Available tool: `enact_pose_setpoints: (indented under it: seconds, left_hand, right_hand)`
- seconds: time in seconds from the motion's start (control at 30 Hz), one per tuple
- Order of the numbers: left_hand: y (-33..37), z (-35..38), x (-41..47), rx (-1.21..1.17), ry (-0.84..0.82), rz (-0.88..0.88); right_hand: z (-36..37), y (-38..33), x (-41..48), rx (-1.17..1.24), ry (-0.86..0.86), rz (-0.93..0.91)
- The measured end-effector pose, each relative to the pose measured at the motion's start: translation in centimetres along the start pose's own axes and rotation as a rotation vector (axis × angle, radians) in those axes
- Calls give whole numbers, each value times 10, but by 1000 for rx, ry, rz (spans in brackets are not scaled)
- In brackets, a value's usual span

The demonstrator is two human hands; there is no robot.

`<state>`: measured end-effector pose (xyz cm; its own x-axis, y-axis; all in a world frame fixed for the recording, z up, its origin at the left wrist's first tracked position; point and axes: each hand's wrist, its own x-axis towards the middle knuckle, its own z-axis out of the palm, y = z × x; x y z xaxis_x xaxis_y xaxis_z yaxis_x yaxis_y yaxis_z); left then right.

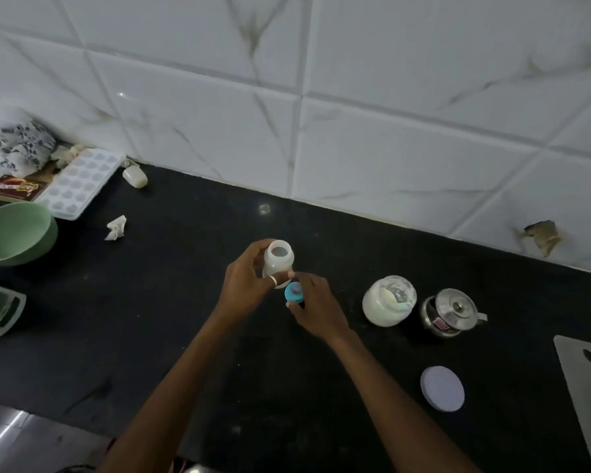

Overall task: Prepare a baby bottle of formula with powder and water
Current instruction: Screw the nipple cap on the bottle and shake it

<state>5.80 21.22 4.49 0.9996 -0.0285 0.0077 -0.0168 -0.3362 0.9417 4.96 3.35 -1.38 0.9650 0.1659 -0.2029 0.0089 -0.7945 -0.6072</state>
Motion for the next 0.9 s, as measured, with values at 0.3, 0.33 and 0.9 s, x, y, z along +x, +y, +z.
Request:
enact_pose_setpoints:
  seconds: [0.3, 0.33, 0.9]
  left_hand:
    - [-5, 2, 8, -20, -2, -13]
    - [-4, 2, 8, -17, -2, -13]
    - [75, 30, 23, 48, -49, 62]
  right_hand:
    - [6, -1, 7, -43, -38, 31]
    - [5, -2, 8, -45, -40, 32]
    - [-146, -14, -25, -55, 149, -64]
